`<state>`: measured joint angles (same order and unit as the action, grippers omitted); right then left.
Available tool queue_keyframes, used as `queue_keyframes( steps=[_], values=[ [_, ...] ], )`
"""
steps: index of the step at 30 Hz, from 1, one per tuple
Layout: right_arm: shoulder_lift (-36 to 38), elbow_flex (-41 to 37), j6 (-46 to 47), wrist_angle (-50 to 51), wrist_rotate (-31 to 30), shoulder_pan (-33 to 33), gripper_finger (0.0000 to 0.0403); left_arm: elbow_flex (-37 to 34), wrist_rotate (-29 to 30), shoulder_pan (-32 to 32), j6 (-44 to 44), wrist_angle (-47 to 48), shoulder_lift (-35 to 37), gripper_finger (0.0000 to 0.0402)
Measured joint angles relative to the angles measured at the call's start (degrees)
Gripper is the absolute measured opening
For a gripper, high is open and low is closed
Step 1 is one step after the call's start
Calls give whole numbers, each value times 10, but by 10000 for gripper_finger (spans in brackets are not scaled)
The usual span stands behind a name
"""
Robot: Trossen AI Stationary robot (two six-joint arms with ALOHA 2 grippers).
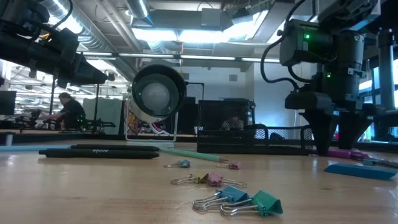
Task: Pick and place office supplies into organizer
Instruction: Put the purple scissors into the black desk organizer
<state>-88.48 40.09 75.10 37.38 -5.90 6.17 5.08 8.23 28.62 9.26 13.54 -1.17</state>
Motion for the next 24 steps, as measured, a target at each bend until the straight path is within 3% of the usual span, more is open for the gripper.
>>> queue_keyframes(
  steps=[11, 24],
  values=[
    [-1, -2, -7, 10, 3, 0, 170, 0, 0, 0, 0, 0, 0, 127],
    [-2, -3, -6, 14, -1, 0, 151, 0, 0, 0, 0, 0, 0, 127]
  ],
)
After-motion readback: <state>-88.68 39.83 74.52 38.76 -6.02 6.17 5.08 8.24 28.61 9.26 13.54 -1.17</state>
